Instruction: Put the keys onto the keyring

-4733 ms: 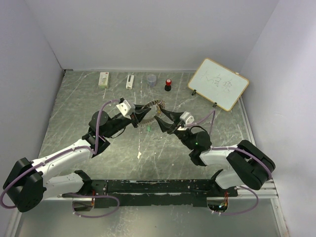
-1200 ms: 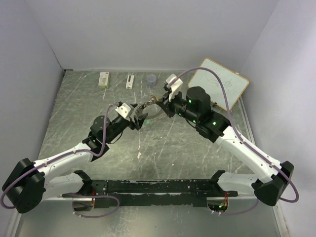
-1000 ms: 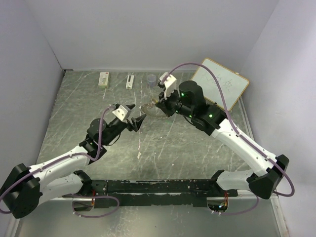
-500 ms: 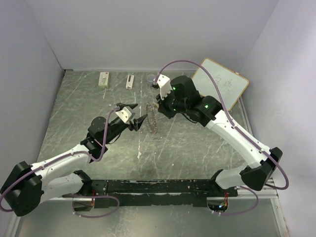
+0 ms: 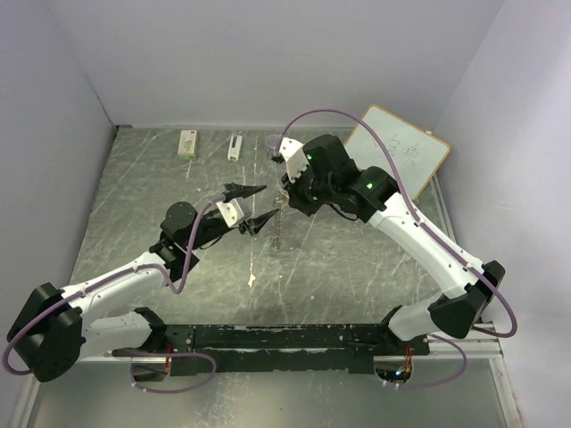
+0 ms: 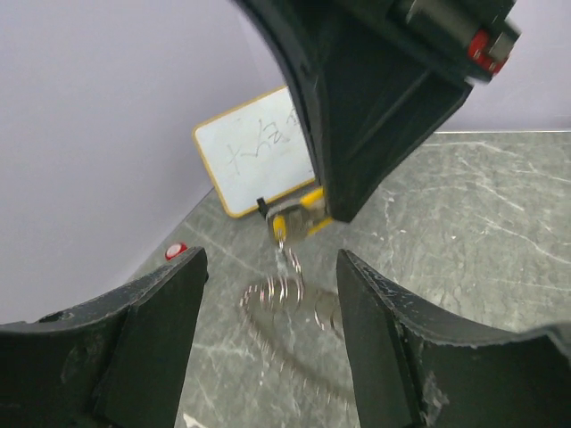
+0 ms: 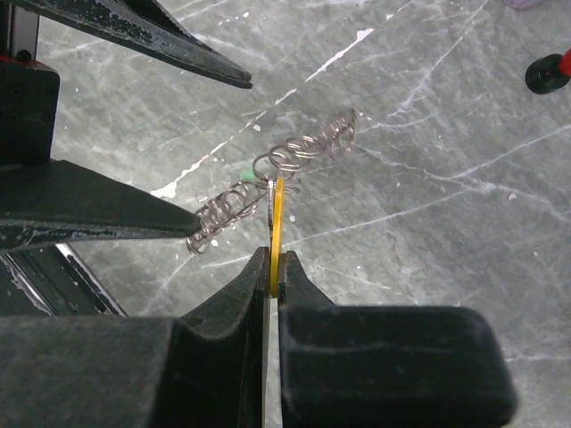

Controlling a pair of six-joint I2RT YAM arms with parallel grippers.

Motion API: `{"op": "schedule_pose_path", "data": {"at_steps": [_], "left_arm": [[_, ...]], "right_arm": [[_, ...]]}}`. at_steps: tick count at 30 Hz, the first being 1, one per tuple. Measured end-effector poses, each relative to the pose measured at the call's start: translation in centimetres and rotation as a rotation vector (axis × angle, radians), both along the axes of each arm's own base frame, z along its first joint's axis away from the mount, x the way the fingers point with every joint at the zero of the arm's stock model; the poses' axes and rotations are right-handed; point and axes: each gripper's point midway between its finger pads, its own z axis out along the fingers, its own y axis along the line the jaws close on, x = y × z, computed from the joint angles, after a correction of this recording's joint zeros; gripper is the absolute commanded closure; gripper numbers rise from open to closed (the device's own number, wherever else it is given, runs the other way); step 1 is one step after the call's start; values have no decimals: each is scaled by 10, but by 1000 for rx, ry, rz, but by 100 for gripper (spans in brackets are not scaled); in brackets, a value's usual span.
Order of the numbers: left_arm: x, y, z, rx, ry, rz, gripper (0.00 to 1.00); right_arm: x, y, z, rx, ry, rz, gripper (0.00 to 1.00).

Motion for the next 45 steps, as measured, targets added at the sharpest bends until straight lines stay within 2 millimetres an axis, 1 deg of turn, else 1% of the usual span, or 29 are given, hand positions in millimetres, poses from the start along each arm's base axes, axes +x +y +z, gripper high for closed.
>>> {"op": "schedule_pose_path", "data": {"at_steps": [5, 8, 10, 13, 16, 22, 27, 32, 38, 41, 45], "left_arm": [[-1, -18, 16, 40, -55, -108, 37], [3, -28, 21, 77, -66, -163, 45], [7, -33, 20, 106, -62, -196, 49], [12, -38, 10, 156, -35, -253, 51], [13, -39, 1, 191, -9, -308, 51], [15, -32, -18, 236, 59, -390, 51], [13, -35, -27, 253, 93, -460, 51], [5, -37, -29, 255, 102, -518, 51], [-1, -38, -23, 252, 89, -557, 52], [-2, -38, -22, 251, 87, -566, 54], [-4, -37, -21, 249, 85, -580, 58]], "right_arm": [[-3, -3, -4, -21, 13, 10, 100], [-4, -3, -4, -26, 13, 14, 100], [-4, -4, -3, -27, 12, 16, 100], [-4, -5, -1, -32, 8, 17, 100], [-5, -7, -2, -44, 9, 18, 100], [-7, -9, -4, -53, 18, 23, 100], [-8, -9, -3, -52, 19, 26, 100], [-8, -9, -3, -54, 20, 29, 100], [-8, -9, -3, -54, 21, 31, 100], [-9, -9, -3, -55, 22, 31, 100], [-10, -9, -3, -54, 25, 34, 100]]}}
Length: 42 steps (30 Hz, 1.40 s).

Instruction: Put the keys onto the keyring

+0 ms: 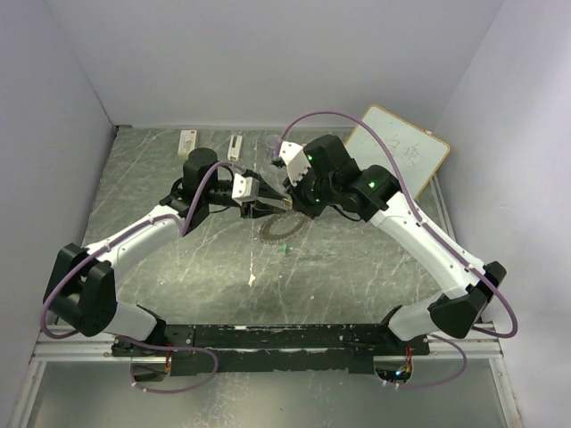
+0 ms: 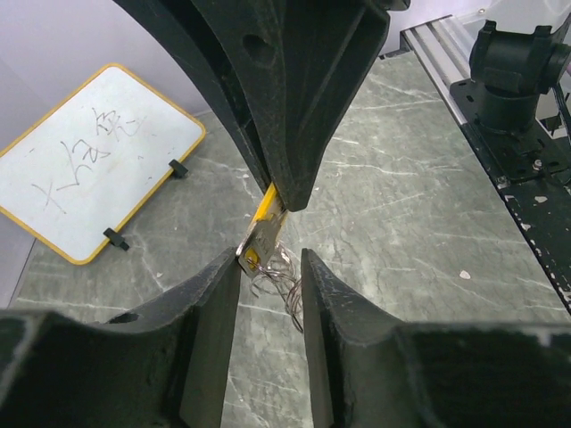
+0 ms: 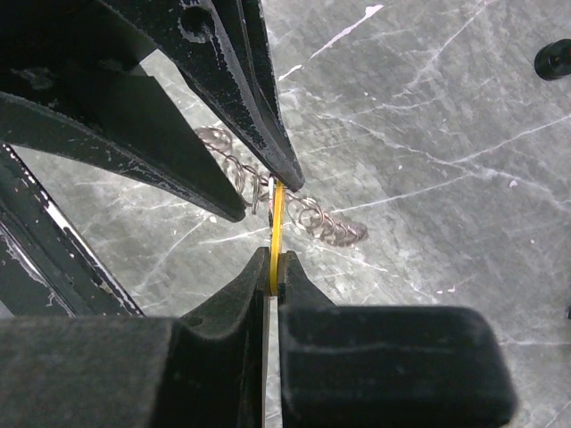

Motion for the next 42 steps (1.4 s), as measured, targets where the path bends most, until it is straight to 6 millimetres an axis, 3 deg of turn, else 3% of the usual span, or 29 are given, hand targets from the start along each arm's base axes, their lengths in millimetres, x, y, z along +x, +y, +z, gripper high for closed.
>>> {"op": "schedule_pose_path", "data": {"at_steps": [14, 20, 40, 42], "left_arm": [[3, -7, 2, -4, 7, -43, 73], [-1, -7, 0, -5, 27, -70, 92], [-4, -12, -1, -51, 132, -117, 93], [-4, -12, 0, -63, 138, -122, 93]], "right_arm": [[-1, 0, 0, 0, 3, 5, 100], [-2, -1, -2, -13, 7, 10, 100], [-1, -6, -2, -31, -5, 4, 100], [-1, -7, 0, -29, -10, 2, 82]]}}
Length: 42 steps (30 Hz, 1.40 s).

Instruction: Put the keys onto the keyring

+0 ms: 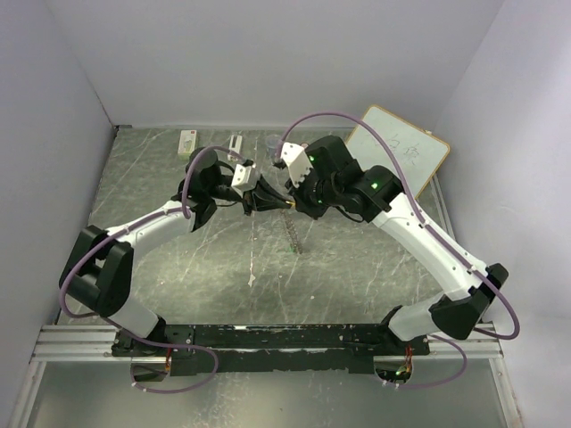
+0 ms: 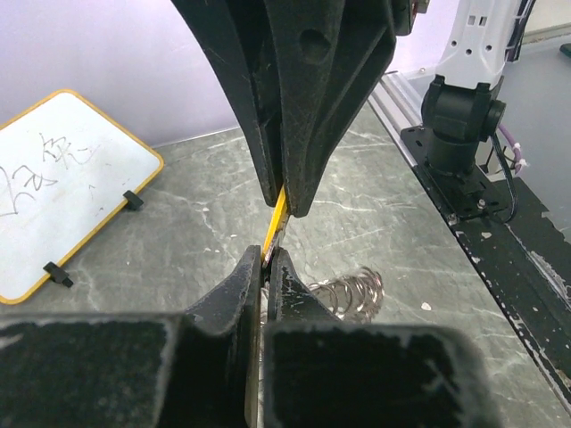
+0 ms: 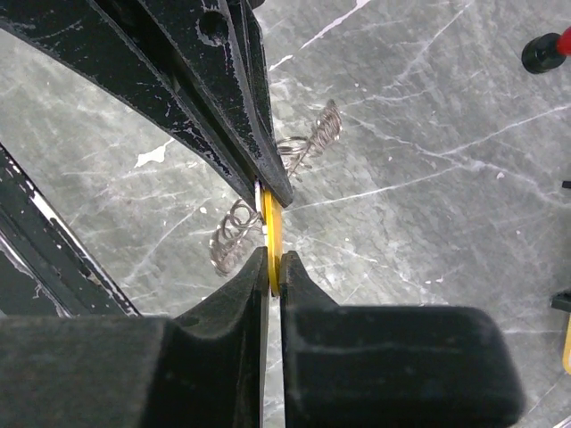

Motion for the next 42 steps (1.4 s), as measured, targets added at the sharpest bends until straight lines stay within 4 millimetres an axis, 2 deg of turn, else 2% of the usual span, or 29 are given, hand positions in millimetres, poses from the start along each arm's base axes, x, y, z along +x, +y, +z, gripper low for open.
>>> {"op": "schedule_pose_path", "data": {"at_steps": [1, 3, 6, 9, 13, 20, 24, 27, 31, 37, 42], "left_arm": [[0, 0, 1, -6, 2, -2, 93], [0, -1, 3, -17, 5, -7, 93], [0, -3, 7, -31, 6, -9, 93], [1, -3, 11, -45, 13, -10, 93], [2, -5, 13, -61, 42, 0, 93], [8, -2, 18, -123, 155, 51, 93], [13, 2, 27, -211, 243, 85, 93], [20, 4, 26, -255, 350, 112, 93], [28, 5, 23, -293, 468, 159, 93], [36, 8, 39, -367, 530, 203, 93], [36, 11, 56, -408, 570, 204, 93]], "right_arm": [[0, 0, 1, 2, -3, -1, 74], [2, 0, 5, 16, -18, -10, 67], [7, 3, 15, 48, -55, -24, 49], [9, 1, 25, 77, -90, -44, 37], [10, -7, 46, 131, -166, -83, 28], [10, -41, 97, 332, -414, -232, 31], [3, -54, 112, 475, -544, -261, 36], [0, -54, 112, 553, -599, -253, 32], [2, -43, 104, 611, -628, -220, 27], [10, -21, 87, 640, -624, -165, 25], [13, -13, 96, 693, -638, -137, 26]]}}
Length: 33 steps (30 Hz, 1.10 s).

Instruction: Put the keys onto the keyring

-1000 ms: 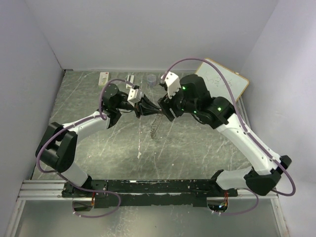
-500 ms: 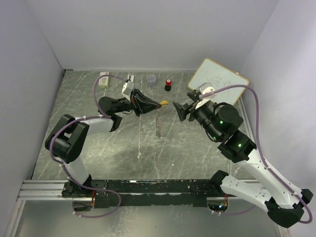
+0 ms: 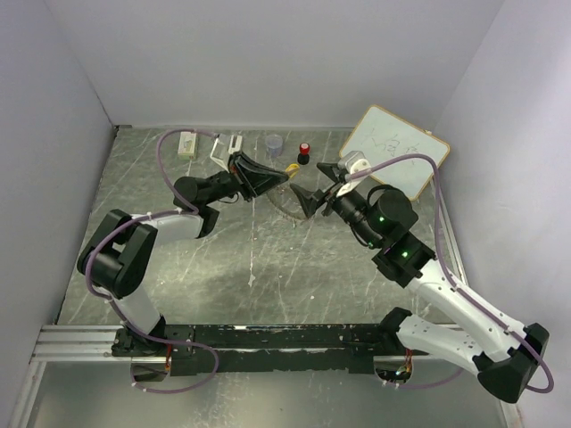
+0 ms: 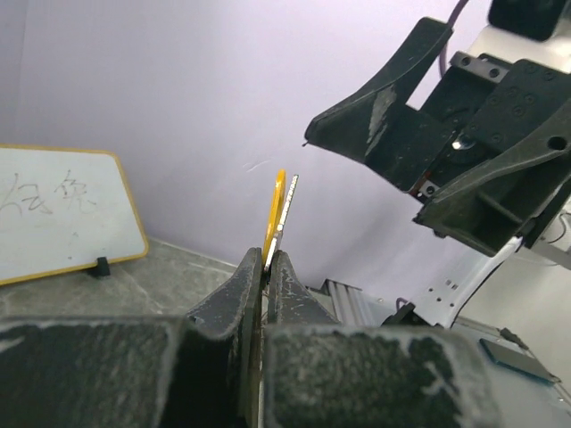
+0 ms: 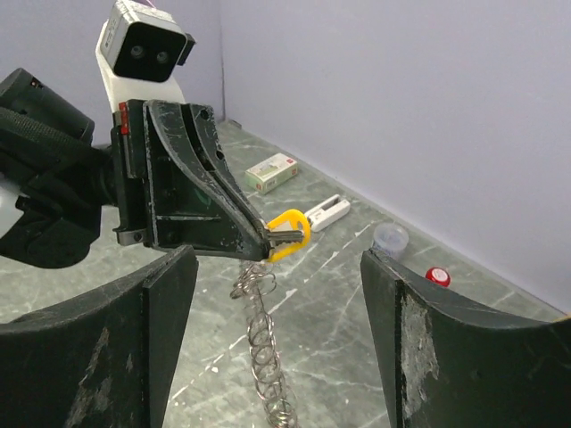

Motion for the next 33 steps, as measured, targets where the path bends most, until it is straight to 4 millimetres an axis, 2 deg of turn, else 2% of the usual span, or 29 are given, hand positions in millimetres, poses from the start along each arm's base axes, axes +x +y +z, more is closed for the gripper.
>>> {"op": "schedule_pose_path", "data": {"at_steps": [5, 12, 17, 21, 26, 33], "left_arm": [[-3, -1, 20, -29, 4, -38, 93], [-13, -1, 57, -62, -25, -114, 93], [-17, 1, 93, -106, -59, -151, 93], [-16, 5, 106, -130, -49, -158, 93], [-3, 10, 111, -170, 9, -138, 93], [15, 22, 123, -244, 50, -69, 93]], "right_arm": [[5, 4, 14, 41, -2, 33, 27], [3, 1, 48, 129, -21, 83, 28], [-6, -5, 92, 195, -69, 111, 29], [-9, -10, 115, 233, -95, 117, 29], [2, -9, 120, 235, -81, 125, 29], [30, -6, 116, 232, -30, 151, 30]]}}
